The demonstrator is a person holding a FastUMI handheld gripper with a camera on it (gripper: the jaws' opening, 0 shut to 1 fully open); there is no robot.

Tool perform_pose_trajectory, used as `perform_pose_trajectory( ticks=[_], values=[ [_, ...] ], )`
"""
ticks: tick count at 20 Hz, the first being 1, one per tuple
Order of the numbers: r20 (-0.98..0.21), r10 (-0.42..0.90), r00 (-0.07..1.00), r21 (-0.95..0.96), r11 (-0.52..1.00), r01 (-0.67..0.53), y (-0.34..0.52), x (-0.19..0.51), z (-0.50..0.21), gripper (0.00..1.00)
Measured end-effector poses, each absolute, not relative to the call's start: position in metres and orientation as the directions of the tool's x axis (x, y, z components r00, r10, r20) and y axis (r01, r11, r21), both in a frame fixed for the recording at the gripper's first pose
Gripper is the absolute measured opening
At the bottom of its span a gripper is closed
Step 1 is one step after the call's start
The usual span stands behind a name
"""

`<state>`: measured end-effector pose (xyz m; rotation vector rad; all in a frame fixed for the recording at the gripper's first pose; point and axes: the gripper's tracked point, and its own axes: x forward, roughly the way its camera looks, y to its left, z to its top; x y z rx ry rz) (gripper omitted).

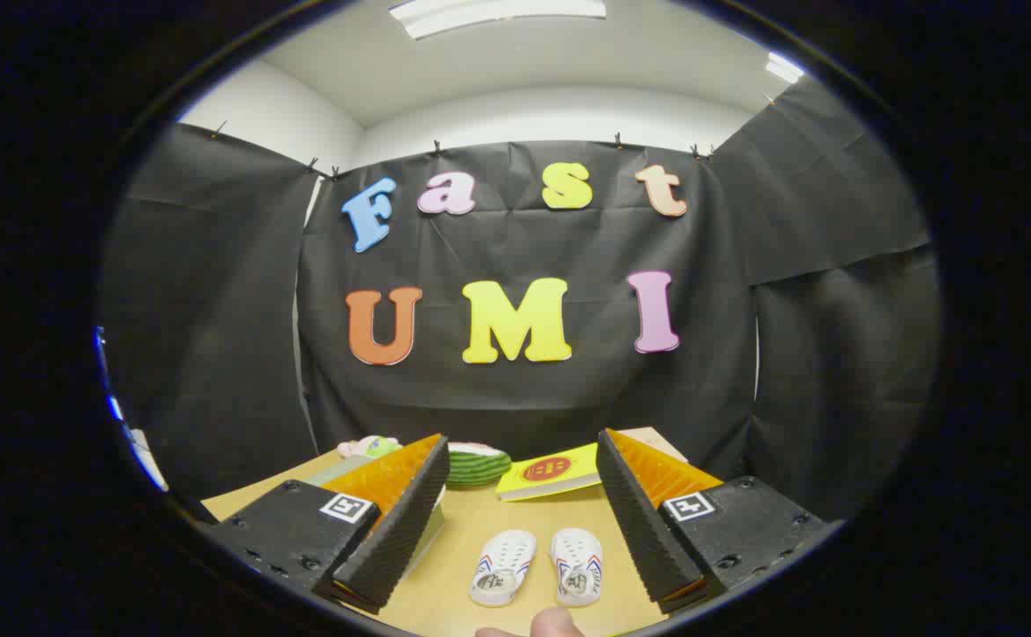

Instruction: Open the storage box then place both shoes into the box .Put the left shoe in first, then the right shoe, with the right side of both shoes facing outward in a uniform manner.

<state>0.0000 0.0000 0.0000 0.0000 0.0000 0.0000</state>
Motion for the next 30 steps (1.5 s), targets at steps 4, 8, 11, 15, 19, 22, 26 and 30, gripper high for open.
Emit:
perform_pose_trajectory(
  ticks=[4, 8, 11, 15, 19, 22, 26, 30],
  values=[
    [-0.015, 0.009, 1.0, -0.003, 1.0, -0.009, 0.004, 0.001, -0.004, 1.0],
    [-0.028, 0.024, 0.999, -0.014, 1.0, -0.024, 0.011, 0.003, -0.008, 1.0],
    [-0.035, 0.034, 0.999, -0.016, 0.999, -0.035, 0.016, 0.006, -0.011, 1.0],
    [-0.044, 0.052, 0.998, -0.01, 0.999, -0.053, 0.02, 0.008, -0.013, 1.0],
    [-0.05, 0.071, 0.996, -0.006, 0.997, -0.071, 0.024, 0.01, -0.015, 1.0],
    [-0.053, 0.083, 0.995, 0.002, 0.997, -0.083, 0.026, 0.012, -0.016, 1.0],
    [-0.066, 0.1, 0.993, 0.019, 0.995, -0.099, 0.029, 0.014, -0.02, 1.0],
    [-0.065, 0.139, 0.988, 0.03, 0.99, -0.137, 0.035, 0.014, -0.023, 1.0]
  ],
)
